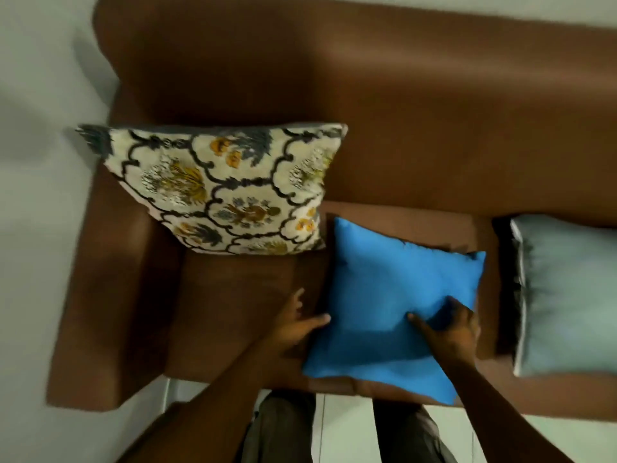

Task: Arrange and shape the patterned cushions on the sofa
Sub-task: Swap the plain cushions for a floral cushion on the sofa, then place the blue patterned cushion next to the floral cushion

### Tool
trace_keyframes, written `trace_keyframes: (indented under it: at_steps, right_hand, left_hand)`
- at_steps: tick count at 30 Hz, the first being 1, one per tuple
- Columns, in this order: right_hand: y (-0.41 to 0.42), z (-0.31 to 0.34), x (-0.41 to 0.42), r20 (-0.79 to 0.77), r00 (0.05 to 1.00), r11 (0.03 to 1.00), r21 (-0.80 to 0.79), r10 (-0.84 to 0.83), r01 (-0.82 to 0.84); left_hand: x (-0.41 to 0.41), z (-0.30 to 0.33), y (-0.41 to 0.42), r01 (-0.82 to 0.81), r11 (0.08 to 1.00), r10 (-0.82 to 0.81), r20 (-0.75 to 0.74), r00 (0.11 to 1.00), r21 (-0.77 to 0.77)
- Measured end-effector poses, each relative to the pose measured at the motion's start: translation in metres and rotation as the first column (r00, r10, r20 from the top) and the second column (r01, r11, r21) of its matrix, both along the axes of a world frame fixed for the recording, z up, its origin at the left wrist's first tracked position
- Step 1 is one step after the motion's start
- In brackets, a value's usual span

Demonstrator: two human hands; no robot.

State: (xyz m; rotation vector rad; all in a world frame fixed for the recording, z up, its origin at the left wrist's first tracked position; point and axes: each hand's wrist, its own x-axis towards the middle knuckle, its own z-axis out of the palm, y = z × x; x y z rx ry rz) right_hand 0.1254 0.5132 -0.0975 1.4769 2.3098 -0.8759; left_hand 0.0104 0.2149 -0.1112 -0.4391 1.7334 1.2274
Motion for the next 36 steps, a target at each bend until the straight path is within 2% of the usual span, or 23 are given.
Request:
trace_keyframes:
  at_steps: [1,2,4,6,7,9,13,15,18,21,22,23,25,26,27,28,30,32,36]
  right_hand:
    - [0.015,-0.004,0.019,0.062,0.994,0.996,-0.032,-0.086,0.088]
    - [0.027,-0.009,0.034,0.1,0.973,0.97,-0.103,-0.208,0.218]
    - [0.042,-0.019,0.055,0.161,0.905,0.846,-0.322,-0.394,0.426]
    - [0.052,-0.024,0.07,0.251,0.882,0.688,-0.554,-0.398,0.468]
    - [0.057,-0.025,0.076,0.267,0.894,0.643,-0.622,-0.361,0.446]
    - [0.065,-0.018,0.077,0.205,0.937,0.638,-0.689,-0.284,0.344]
    - [0.105,0.033,0.054,0.006,0.993,0.767,-0.634,-0.121,0.097]
    - [0.135,0.061,0.032,-0.052,0.995,0.792,-0.609,-0.088,0.038]
    - [0.179,0.101,-0.016,-0.138,0.982,0.648,-0.761,-0.129,-0.022]
    - [0.217,0.113,-0.066,-0.259,0.921,0.457,-0.883,-0.291,-0.104]
    - [0.227,0.107,-0.08,-0.295,0.907,0.461,-0.877,-0.301,-0.133]
    - [0.232,0.101,-0.092,-0.33,0.917,0.524,-0.834,-0.223,-0.173]
    - [0.232,0.082,-0.107,-0.359,0.926,0.712,-0.619,0.121,-0.333]
    - [0.23,0.071,-0.113,-0.354,0.908,0.743,-0.541,0.224,-0.394]
    - [0.226,0.06,-0.116,-0.362,0.902,0.743,-0.531,0.235,-0.407]
    - [0.222,0.051,-0.119,-0.377,0.908,0.737,-0.559,0.183,-0.381]
    - [0.218,0.037,-0.122,-0.39,0.92,0.729,-0.618,0.043,-0.296]
    - [0.217,0.032,-0.124,-0.413,0.91,0.733,-0.628,-0.03,-0.261]
    - [0.215,0.031,-0.13,-0.452,0.892,0.793,-0.549,-0.015,-0.265]
  left_hand:
    - [0.019,-0.005,0.018,0.123,0.99,-0.123,-0.012,0.992,0.073]
    - [0.036,-0.012,0.032,0.199,0.977,-0.196,-0.045,0.98,0.078]
    - [0.052,-0.015,0.052,0.179,0.984,-0.18,-0.065,0.982,-0.015]
    - [0.061,-0.014,0.068,0.101,0.982,-0.116,-0.085,0.99,-0.16]
    - [0.065,-0.013,0.073,0.079,0.977,-0.099,-0.095,0.991,-0.197]
    - [0.064,-0.003,0.081,0.065,0.977,-0.089,-0.113,0.99,-0.202]
    - [0.039,0.055,0.09,0.05,0.992,-0.063,-0.104,0.993,-0.119]
    - [0.013,0.095,0.091,-0.044,0.999,0.043,-0.113,0.993,-0.009]
    - [-0.035,0.143,0.096,-0.145,0.982,0.156,-0.092,0.983,0.12]
    - [-0.083,0.139,0.11,-0.253,0.913,0.297,-0.097,0.95,0.319]
    - [-0.095,0.132,0.117,-0.256,0.906,0.309,-0.114,0.944,0.336]
    - [-0.104,0.123,0.127,-0.202,0.93,0.26,-0.163,0.952,0.306]
    - [-0.115,0.103,0.149,0.055,0.997,-0.036,-0.328,0.944,0.05]
    - [-0.118,0.093,0.161,0.165,0.981,-0.192,-0.387,0.902,-0.103]
    - [-0.119,0.082,0.171,0.207,0.958,-0.274,-0.422,0.864,-0.199]
    - [-0.12,0.073,0.179,0.189,0.957,-0.27,-0.442,0.855,-0.22]
    - [-0.124,0.059,0.189,0.117,0.969,-0.206,-0.458,0.864,-0.216]
    - [-0.127,0.052,0.191,0.061,0.975,-0.159,-0.472,0.867,-0.216]
    - [-0.105,0.041,0.186,0.035,0.978,-0.139,-0.515,0.846,-0.206]
